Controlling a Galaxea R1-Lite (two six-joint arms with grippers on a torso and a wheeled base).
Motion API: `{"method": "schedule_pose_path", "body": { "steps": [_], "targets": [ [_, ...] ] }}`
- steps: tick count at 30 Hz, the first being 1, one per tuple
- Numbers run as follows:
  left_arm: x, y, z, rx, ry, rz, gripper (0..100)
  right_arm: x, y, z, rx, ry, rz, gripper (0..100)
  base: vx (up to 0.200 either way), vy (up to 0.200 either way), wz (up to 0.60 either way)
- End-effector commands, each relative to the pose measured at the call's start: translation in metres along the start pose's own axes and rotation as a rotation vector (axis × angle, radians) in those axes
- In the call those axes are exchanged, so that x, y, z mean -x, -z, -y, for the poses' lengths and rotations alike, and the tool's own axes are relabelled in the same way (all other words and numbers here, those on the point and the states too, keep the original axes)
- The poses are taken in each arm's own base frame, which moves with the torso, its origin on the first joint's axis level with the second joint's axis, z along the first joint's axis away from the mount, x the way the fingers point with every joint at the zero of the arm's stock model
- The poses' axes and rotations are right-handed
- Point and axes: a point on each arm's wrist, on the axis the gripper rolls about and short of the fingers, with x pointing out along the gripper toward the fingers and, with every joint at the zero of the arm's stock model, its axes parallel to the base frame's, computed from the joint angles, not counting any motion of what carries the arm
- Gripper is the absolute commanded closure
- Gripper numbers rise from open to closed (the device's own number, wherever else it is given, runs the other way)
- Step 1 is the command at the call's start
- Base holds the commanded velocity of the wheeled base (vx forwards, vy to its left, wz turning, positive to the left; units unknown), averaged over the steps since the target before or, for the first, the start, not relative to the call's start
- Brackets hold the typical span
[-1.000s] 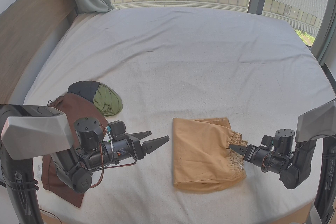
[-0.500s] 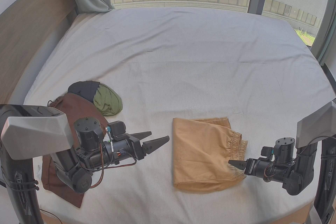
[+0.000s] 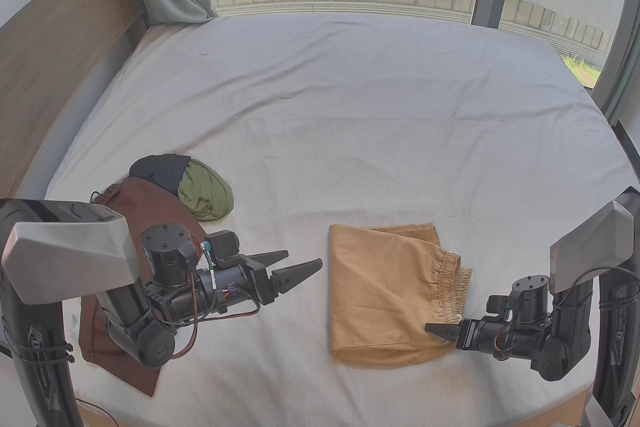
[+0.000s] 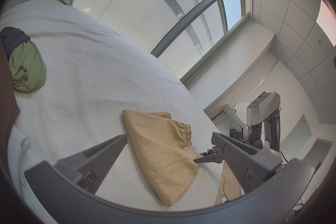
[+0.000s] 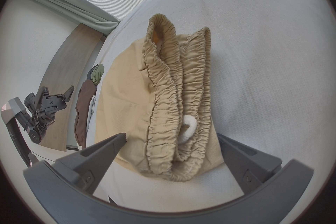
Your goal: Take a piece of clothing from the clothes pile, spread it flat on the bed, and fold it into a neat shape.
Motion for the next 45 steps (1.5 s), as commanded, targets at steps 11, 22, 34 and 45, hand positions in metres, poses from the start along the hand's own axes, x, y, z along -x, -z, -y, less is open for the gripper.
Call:
{"method": "schedule_pose_path", "body": {
  "steps": [11, 22, 34, 45],
  "targets": [
    [-0.001, 0.002, -0.001, -0.006, 0.0, -0.005, 0, -0.008, -0.003, -0.011, -0.046, -0.047, 0.012, 0, 0.0, 0.0, 0.0],
    [-0.001, 0.003, -0.002, -0.028, -0.001, -0.009, 0, -0.01, -0.005, -0.01, -0.047, -0.046, 0.024, 0, 0.0, 0.0, 0.0],
    [-0.001, 0.003, -0.002, -0.028, -0.001, -0.009, 0, -0.01, -0.005, -0.01, -0.047, -0.047, 0.026, 100, 0.0, 0.0, 0.0],
    [-0.001, 0.003, -0.002, -0.029, -0.006, -0.007, 0, -0.01, -0.005, -0.011, -0.045, -0.049, 0.025, 100, 0.0, 0.0, 0.0]
  ]
}}
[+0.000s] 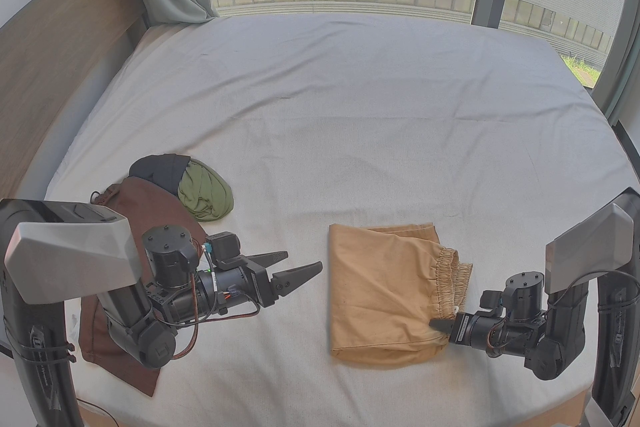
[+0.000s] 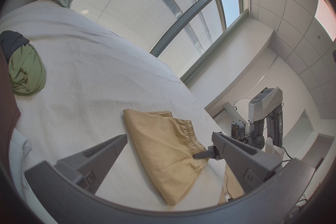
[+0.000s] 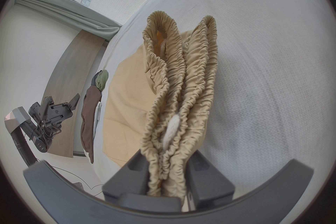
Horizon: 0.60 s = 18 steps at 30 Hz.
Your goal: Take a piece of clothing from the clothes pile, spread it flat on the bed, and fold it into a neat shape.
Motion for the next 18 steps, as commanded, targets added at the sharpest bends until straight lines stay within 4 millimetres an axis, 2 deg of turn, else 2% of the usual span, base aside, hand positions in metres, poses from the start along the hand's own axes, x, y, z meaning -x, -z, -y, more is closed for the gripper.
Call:
{"method": "schedule_pose_path", "body": {
  "steps": [1, 18],
  "targets": [
    [0.0, 0.0, -0.001, 0.0, -0.003, 0.001, 0, 0.0, 0.0, -0.001, 0.003, -0.004, -0.001, 100, 0.0, 0.0, 0.0],
    [0.005, -0.003, -0.005, -0.063, -0.019, 0.009, 0, 0.014, -0.013, -0.023, 0.041, -0.072, 0.062, 100, 0.0, 0.0, 0.0]
  ]
}}
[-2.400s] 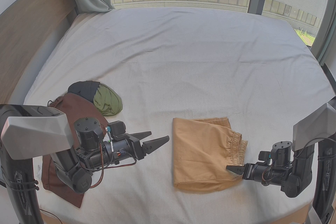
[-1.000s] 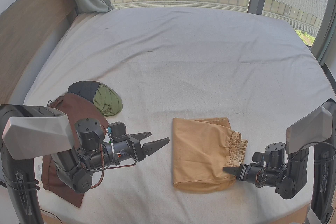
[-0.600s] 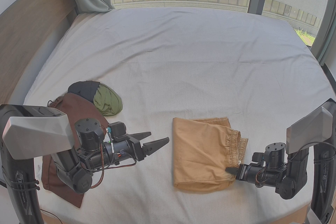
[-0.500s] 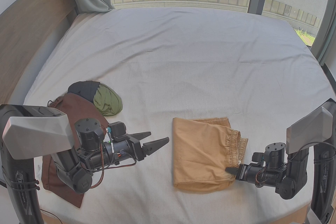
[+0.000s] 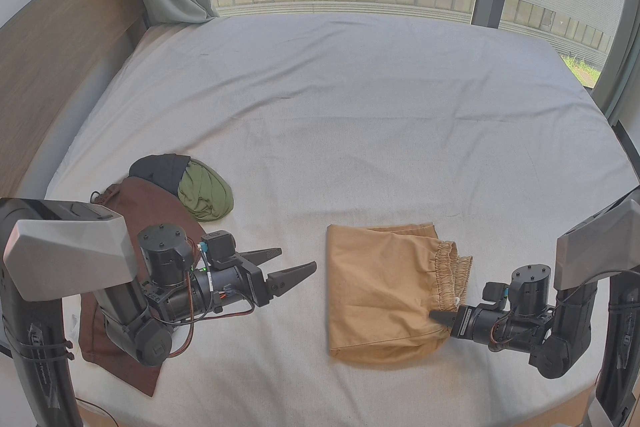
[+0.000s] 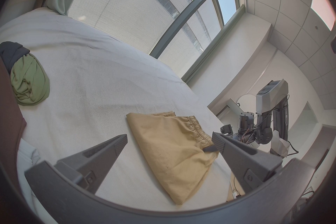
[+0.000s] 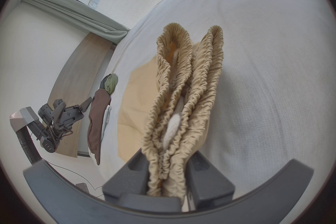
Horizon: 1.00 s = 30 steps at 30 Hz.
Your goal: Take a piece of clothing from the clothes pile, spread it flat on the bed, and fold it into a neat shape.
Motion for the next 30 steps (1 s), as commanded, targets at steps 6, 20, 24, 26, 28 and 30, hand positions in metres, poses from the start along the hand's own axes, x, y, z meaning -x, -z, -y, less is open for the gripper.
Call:
{"method": "schedule_pose_path", "body": {
  "steps": [6, 20, 24, 26, 28, 30],
  "targets": [
    [0.002, -0.003, -0.001, -0.004, -0.005, 0.01, 0, 0.007, -0.005, -0.017, 0.033, -0.054, 0.028, 100, 0.0, 0.0, 0.0],
    [0.004, -0.006, -0.002, -0.006, -0.009, 0.017, 0, 0.025, -0.016, -0.043, 0.057, -0.142, 0.091, 100, 0.0, 0.0, 0.0],
    [0.005, -0.008, -0.001, -0.009, -0.007, 0.022, 0, 0.026, -0.018, -0.044, 0.057, -0.147, 0.098, 100, 0.0, 0.0, 0.0],
    [0.005, -0.008, 0.0, -0.009, -0.006, 0.025, 0, 0.026, -0.019, -0.045, 0.055, -0.152, 0.104, 100, 0.0, 0.0, 0.0],
    [0.006, -0.009, -0.001, -0.01, -0.009, 0.027, 0, 0.027, -0.02, -0.047, 0.057, -0.158, 0.112, 100, 0.0, 0.0, 0.0],
    [0.006, -0.009, -0.001, -0.009, -0.01, 0.028, 0, 0.029, -0.022, -0.048, 0.058, -0.164, 0.12, 100, 0.0, 0.0, 0.0]
  ]
}}
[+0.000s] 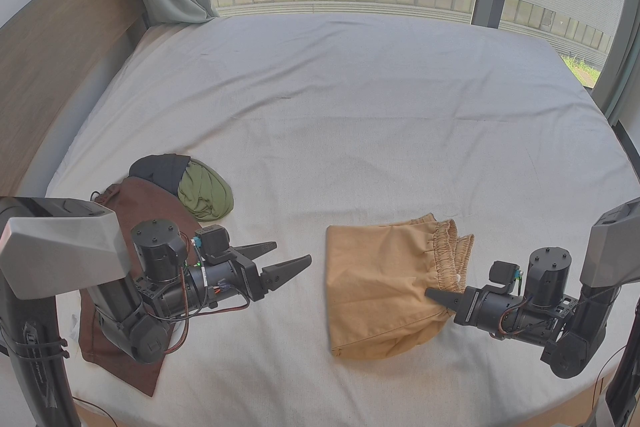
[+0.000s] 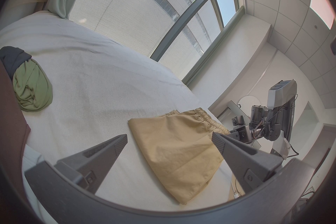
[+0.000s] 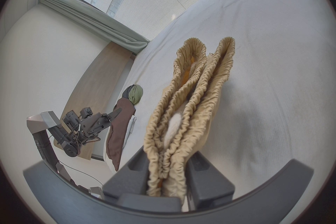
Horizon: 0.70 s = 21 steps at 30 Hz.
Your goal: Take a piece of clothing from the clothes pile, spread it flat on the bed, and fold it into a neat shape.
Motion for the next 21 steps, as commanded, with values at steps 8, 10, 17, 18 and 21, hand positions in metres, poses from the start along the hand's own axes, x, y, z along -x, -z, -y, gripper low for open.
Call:
{"method": "schedule_pose_path", "body": {
  "steps": [8, 10, 17, 18, 21],
  "targets": [
    [0.002, -0.003, -0.002, -0.002, -0.008, 0.009, 0, 0.013, -0.012, -0.027, 0.039, -0.097, 0.063, 100, 0.0, 0.0, 0.0],
    [0.003, -0.002, -0.002, -0.001, -0.013, 0.005, 0, 0.015, -0.016, -0.031, 0.043, -0.115, 0.079, 100, 0.0, 0.0, 0.0],
    [0.014, -0.009, 0.008, 0.007, -0.005, 0.017, 0, 0.018, -0.035, -0.046, 0.08, -0.221, 0.135, 100, 0.0, 0.0, 0.0],
    [0.015, -0.011, 0.009, 0.005, -0.004, 0.02, 0, 0.017, -0.036, -0.048, 0.084, -0.236, 0.138, 100, 0.0, 0.0, 0.0],
    [0.016, -0.013, 0.008, 0.003, -0.006, 0.025, 0, 0.012, -0.043, -0.054, 0.088, -0.276, 0.151, 100, 0.0, 0.0, 0.0]
  ]
}}
